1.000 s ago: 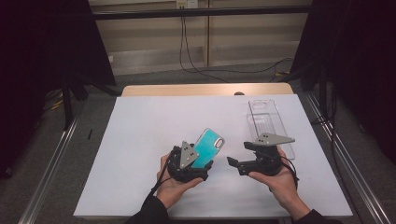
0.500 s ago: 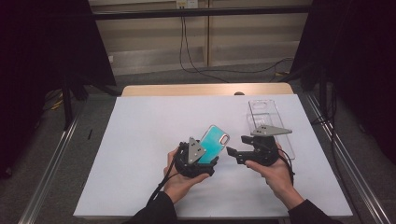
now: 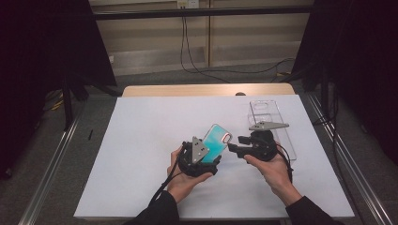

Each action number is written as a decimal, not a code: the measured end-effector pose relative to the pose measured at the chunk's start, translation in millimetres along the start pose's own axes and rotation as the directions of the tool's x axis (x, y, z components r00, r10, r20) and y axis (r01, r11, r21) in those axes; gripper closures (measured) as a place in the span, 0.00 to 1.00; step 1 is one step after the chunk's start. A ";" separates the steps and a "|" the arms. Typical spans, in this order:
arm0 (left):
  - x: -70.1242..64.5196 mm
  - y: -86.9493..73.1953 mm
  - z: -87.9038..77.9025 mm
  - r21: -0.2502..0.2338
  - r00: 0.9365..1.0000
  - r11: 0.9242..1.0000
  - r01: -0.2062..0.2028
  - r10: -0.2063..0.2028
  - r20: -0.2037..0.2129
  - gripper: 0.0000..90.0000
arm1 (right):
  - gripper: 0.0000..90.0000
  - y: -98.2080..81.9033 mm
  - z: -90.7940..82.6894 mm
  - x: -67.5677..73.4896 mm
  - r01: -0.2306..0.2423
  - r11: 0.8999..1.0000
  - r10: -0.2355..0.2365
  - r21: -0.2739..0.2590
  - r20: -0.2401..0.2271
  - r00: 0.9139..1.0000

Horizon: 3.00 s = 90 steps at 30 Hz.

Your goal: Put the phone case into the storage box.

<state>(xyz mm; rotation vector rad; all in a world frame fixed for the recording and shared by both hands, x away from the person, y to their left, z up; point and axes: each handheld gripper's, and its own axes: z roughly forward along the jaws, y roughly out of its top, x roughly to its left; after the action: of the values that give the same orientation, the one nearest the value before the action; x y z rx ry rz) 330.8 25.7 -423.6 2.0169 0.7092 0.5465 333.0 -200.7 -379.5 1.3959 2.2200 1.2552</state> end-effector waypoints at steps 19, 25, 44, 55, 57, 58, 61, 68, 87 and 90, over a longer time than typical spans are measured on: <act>-2.6 -1.3 1.8 -0.003 1.000 1.000 -0.017 0.017 -0.015 0.19 | 0.70 10.6 12.2 1.1 -0.098 0.995 0.099 0.024 -0.022 0.995; -3.0 -1.8 2.6 -0.002 1.000 1.000 -0.018 0.018 -0.017 0.19 | 0.71 9.9 14.6 0.5 -0.118 0.993 0.118 0.026 -0.020 0.993; -5.9 -3.4 5.4 0.010 0.999 0.999 -0.046 0.047 -0.027 0.19 | 0.77 7.9 18.6 -0.8 -0.164 0.986 0.165 0.037 -0.030 0.986; -6.8 -4.6 7.3 0.010 0.998 0.999 -0.050 0.051 -0.035 0.19 | 0.82 6.4 19.7 -2.6 -0.195 0.980 0.197 0.040 -0.056 0.979; -6.6 -4.9 8.1 0.015 0.998 0.998 -0.055 0.056 -0.038 0.19 | 0.83 6.3 19.3 -2.9 -0.197 0.980 0.199 0.037 -0.066 0.978; -6.7 -5.2 8.7 0.015 0.998 0.999 -0.052 0.053 -0.040 0.19 | 0.84 6.3 19.1 -2.8 -0.199 0.979 0.201 0.035 -0.070 0.977; -6.5 -5.8 9.5 0.016 0.998 0.999 -0.052 0.053 -0.045 0.19 | 0.86 6.3 18.3 -2.8 -0.210 0.977 0.213 0.033 -0.091 0.973; -5.4 -6.1 10.1 0.011 0.997 0.999 -0.049 0.049 -0.054 0.19 | 0.90 6.5 16.8 -2.9 -0.236 0.971 0.237 0.025 -0.139 0.961; 11.4 -0.7 -1.7 -0.058 0.994 0.994 0.090 -0.086 0.074 0.05 | 0.91 10.0 6.5 -4.4 -0.193 0.979 0.186 -0.062 -0.110 0.976; 16.1 0.7 -6.6 -0.068 0.991 0.991 0.116 -0.111 0.073 0.04 | 0.91 10.9 2.7 -6.3 -0.179 0.980 0.171 -0.083 -0.090 0.981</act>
<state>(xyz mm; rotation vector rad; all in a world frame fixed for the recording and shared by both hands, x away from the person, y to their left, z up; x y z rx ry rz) 338.8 40.2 -418.1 1.9060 0.7470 0.4273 344.7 -202.5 -374.3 1.5592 2.0997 1.4781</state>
